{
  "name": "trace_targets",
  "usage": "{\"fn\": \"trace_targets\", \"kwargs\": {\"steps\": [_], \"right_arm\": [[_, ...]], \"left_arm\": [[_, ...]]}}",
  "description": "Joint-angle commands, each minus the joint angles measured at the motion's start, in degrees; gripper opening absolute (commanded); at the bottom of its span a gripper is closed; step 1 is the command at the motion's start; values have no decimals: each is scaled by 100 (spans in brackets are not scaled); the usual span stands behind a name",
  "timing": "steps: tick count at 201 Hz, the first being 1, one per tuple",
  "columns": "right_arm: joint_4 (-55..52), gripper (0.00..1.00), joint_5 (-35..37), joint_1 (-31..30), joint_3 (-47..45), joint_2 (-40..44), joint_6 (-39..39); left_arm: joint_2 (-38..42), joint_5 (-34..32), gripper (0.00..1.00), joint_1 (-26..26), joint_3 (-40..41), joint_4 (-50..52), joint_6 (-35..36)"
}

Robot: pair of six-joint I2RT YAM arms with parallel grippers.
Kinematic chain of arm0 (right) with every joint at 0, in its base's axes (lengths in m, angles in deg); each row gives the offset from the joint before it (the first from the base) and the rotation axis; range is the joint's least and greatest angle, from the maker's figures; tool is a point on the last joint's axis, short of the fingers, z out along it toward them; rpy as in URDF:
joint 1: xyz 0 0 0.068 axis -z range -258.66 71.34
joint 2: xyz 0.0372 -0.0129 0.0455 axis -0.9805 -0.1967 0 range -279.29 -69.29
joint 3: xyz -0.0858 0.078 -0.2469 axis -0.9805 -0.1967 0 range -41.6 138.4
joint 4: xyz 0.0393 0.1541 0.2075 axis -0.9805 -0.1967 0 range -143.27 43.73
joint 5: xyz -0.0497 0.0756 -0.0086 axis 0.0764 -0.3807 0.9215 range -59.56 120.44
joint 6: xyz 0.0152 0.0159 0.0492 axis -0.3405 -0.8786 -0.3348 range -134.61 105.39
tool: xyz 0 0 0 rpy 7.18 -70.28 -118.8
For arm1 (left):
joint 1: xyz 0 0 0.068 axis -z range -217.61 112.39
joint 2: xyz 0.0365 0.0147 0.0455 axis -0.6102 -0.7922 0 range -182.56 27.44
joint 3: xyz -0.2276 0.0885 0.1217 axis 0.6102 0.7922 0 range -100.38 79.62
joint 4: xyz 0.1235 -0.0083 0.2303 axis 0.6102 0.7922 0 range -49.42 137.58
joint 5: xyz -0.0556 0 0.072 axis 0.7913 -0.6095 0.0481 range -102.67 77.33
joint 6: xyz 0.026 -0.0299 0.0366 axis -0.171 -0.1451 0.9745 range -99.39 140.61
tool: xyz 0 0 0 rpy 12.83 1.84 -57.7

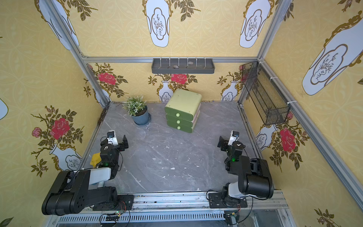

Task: Take the sponge out of the drawer
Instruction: Open the drawer in the storage box.

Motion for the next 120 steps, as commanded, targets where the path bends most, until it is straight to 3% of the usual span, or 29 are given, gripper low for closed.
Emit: {"fn": "trace_targets", "kwargs": {"steps": [1, 120], "right_arm": [[138, 97, -26, -13, 35, 10, 27], [141, 98, -106, 21, 40, 9, 1]], "left_arm": [[-2, 30, 100, -8, -3, -36, 12], [25, 26, 100, -6, 18, -36, 6]]}}
